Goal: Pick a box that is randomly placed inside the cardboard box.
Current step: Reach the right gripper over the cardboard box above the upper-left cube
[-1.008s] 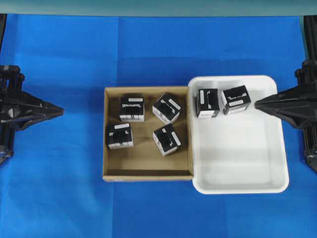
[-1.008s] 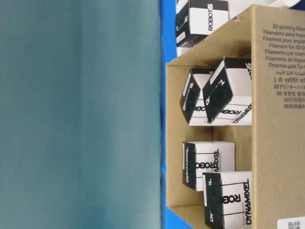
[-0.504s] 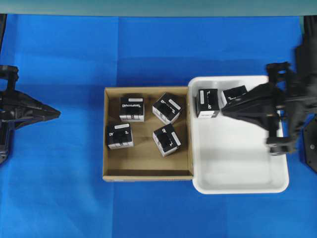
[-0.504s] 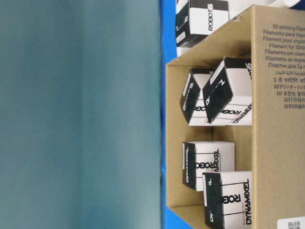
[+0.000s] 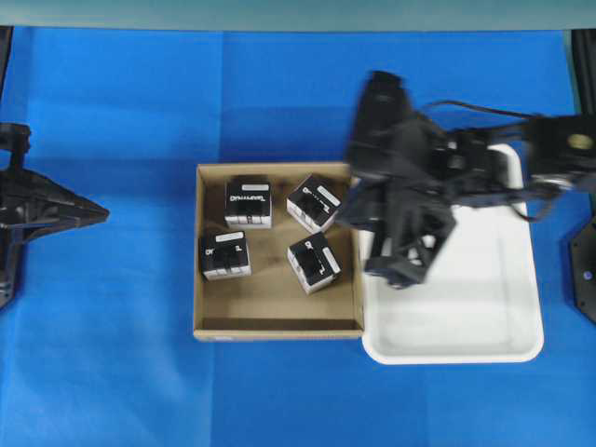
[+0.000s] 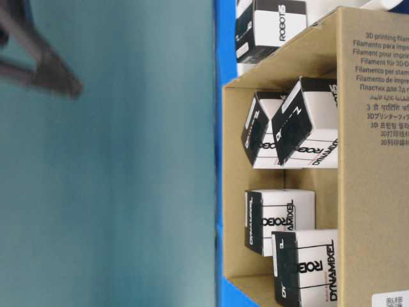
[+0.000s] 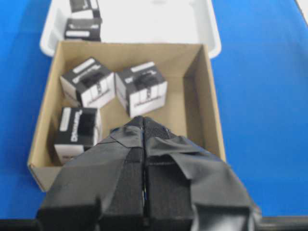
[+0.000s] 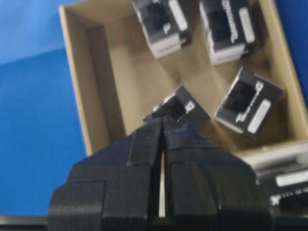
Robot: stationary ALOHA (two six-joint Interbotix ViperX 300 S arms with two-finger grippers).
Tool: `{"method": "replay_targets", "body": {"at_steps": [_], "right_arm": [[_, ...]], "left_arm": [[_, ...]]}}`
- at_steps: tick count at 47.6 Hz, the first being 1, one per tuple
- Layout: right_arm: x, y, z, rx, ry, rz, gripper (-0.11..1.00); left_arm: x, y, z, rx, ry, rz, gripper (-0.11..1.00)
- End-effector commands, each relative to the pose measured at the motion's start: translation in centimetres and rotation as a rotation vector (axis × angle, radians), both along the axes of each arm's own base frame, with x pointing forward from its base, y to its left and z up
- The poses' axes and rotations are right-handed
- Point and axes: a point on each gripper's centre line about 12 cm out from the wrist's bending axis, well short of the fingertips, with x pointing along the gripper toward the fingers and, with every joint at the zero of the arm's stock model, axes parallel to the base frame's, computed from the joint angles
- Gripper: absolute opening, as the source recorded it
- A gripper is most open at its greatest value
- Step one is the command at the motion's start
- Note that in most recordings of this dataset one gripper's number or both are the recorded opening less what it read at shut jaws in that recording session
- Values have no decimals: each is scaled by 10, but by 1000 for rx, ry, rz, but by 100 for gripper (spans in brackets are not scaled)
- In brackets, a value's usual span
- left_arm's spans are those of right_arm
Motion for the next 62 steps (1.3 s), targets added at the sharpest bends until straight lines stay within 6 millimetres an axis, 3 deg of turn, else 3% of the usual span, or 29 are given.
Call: {"method": "replay_targets", "body": {"at_steps": [1, 25, 33, 54, 62], "right_arm": [[17, -6, 3, -6, 51, -7, 3], [98, -15, -33, -120, 238, 179, 3], [117, -15, -48, -164, 287, 272, 3], [134, -11, -83, -186, 357, 367, 4], [138, -6, -88, -202, 349, 417, 11]], "left_arm": [[1, 0, 12, 2, -29, 2, -7], [1, 0, 12, 0, -28, 1, -7], [1, 0, 11, 0, -26, 1, -7], [-2, -2, 10, -2, 21, -7, -7], [-2, -3, 12, -16, 17, -9, -7]]}}
